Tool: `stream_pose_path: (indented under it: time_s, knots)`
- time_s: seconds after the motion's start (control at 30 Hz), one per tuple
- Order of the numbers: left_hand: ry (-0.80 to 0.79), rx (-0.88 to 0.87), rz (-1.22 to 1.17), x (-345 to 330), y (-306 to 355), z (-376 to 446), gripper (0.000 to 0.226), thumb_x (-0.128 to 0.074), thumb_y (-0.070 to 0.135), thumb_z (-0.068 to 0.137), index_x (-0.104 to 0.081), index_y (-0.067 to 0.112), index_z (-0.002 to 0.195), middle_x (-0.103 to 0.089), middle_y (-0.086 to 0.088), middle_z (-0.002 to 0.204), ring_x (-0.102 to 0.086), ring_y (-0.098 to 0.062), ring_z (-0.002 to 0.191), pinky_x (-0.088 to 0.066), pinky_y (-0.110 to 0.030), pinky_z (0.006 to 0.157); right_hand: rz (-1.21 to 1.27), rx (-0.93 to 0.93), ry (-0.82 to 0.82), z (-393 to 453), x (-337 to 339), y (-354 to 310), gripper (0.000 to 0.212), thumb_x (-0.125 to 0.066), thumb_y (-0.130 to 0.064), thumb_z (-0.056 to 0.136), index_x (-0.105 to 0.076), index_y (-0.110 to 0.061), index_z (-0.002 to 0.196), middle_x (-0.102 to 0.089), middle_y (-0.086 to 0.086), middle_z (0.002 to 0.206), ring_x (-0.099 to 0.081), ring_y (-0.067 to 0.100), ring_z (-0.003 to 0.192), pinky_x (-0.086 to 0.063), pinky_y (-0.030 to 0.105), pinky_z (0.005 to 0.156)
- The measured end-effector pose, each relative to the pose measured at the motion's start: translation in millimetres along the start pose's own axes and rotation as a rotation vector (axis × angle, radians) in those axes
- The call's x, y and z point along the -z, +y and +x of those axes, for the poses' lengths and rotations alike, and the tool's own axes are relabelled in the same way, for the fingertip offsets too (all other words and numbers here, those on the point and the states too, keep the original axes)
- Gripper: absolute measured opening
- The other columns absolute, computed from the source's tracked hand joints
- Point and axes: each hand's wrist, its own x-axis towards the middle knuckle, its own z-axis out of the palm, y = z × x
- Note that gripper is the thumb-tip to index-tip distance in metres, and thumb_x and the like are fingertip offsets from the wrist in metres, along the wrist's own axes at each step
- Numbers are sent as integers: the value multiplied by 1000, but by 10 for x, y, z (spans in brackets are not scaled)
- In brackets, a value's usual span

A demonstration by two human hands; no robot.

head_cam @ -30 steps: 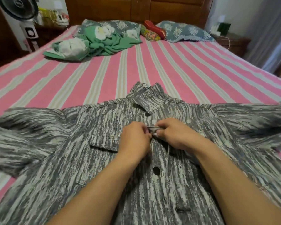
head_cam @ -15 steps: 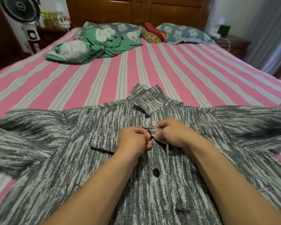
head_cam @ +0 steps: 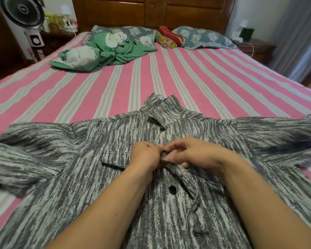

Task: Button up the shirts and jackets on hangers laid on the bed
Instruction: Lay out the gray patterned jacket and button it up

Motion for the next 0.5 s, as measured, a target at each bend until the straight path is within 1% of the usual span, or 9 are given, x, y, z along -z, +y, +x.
stream_pose_path:
  time_s: [0.03,0.1,0.2,0.23,0.3,0.37,0.43,0.47,0.5]
  knots:
    - [18,10,-4,-6,-5,4,22,-72,15,93,-62,4,77,-69,-16,81,-71,-33,74,-61,-59,78,46,-14,10,2,-5,2,24,-70,-12,93,-67,-18,116,-66,8,92,-54,8,59,-45,20,54]
    - [26,31,-46,-12,-11,14,22,-71,12,94,-59,8,76,-67,-17,83,-70,-33,75,-61,-57,78,-2,-15,123,58,-62,14,20,-67,-10,94,-68,-20,111,-70,10,93,-54,9,60,-45,20,49]
    - [10,51,-119,15,-2,10,13,-65,5,96,-60,2,84,-67,-14,88,-66,-22,61,-60,-36,58,-221,70,324,171,-155,57,16,-57,-14,100,-66,-24,110,-74,5,93,-65,14,66,-54,24,54]
    - [3,53,-133,22,2,6,10,-62,2,97,-60,2,87,-67,-14,92,-63,-20,63,-59,-33,57,-223,94,353,190,-159,72,17,-55,-14,101,-64,-25,111,-72,4,93,-68,15,67,-57,28,57]
    - [3,35,-127,28,0,6,9,-59,-2,97,-59,4,90,-65,-15,99,-63,-23,76,-63,-40,71,-218,132,372,186,-140,88,22,-54,-12,101,-65,-26,113,-70,1,95,-71,19,70,-60,34,59]
    - [5,12,-109,20,5,-9,11,-58,-2,97,-60,6,89,-66,-15,102,-65,-26,91,-60,-48,87,-274,195,453,169,-131,88,30,-55,-7,100,-68,-28,116,-70,-4,99,-70,15,74,-61,28,61]
    - [-7,9,-106,16,11,-48,12,-57,-3,96,-62,7,92,-65,-14,105,-64,-29,99,-58,-48,91,-325,266,616,134,-88,57,36,-56,-1,96,-69,-27,117,-68,-10,112,-67,4,82,-60,25,76]
    - [-10,9,-113,23,8,-69,14,-57,-4,95,-64,8,93,-64,-14,105,-64,-30,100,-58,-47,90,-405,297,651,115,-51,25,38,-57,1,95,-70,-28,116,-67,-11,115,-65,1,88,-58,24,85]
    - [-12,4,-117,24,7,-96,17,-57,-6,94,-65,9,93,-64,-14,105,-64,-30,99,-59,-46,88,-540,316,627,105,-14,-17,38,-59,0,94,-70,-29,117,-68,-12,116,-64,0,92,-55,23,91]
